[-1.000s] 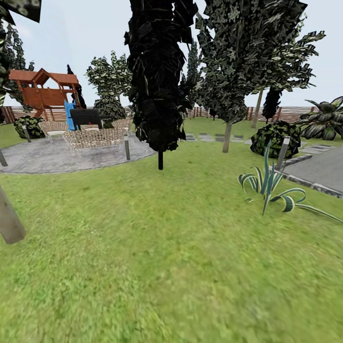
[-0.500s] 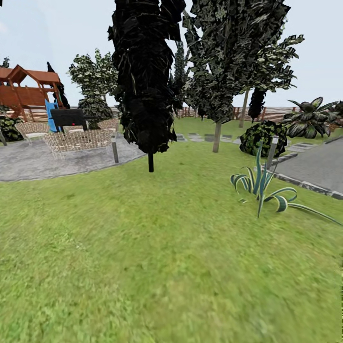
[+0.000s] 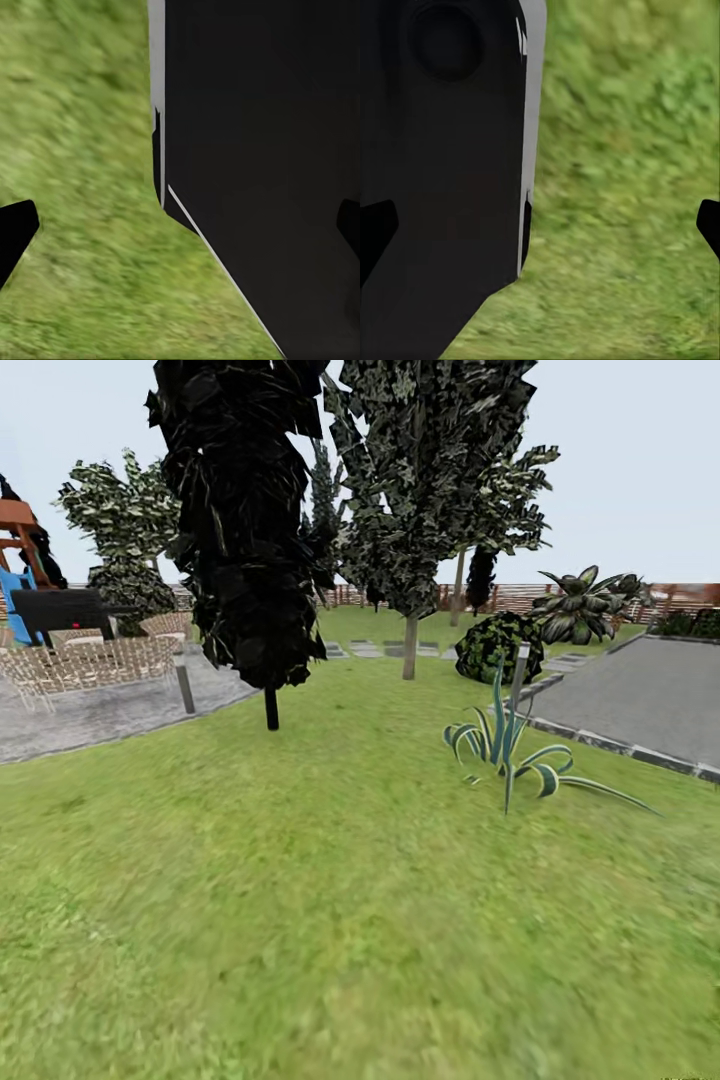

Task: Take the three Easter eggs out of the wicker basket on the lawn in the garden, then place them on the lawn next to a single tree (choose any tree) so that all three eggs are next to the same tree and none are left in the basket.

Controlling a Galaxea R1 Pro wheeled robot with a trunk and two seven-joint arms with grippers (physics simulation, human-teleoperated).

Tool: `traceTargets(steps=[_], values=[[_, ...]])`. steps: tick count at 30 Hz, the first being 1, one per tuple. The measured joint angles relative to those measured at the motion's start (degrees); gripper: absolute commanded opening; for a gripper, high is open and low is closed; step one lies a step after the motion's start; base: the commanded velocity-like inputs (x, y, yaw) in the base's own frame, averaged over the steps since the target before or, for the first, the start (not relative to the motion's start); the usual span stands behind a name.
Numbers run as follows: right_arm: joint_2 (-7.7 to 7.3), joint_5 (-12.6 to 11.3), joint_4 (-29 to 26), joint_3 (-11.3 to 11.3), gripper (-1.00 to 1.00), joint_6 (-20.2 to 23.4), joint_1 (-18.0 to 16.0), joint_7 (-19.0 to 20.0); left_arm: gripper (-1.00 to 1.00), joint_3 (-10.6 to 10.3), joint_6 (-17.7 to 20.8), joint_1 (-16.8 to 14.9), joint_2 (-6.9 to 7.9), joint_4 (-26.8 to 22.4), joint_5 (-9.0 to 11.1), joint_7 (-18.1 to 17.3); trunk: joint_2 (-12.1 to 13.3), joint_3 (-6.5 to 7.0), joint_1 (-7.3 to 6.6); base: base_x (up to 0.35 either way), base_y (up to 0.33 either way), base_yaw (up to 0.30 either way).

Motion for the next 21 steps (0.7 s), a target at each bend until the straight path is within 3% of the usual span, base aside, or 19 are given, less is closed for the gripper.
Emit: traceTargets(steps=[21], values=[[0.00,0.01,0.00,0.00,1.00,0.08,-0.03,0.01,1.00,0.02,-0.08,0.00,0.00,0.00,0.00,0.00,0.00,0.00,0.00,0.338,0.116,-0.284]])
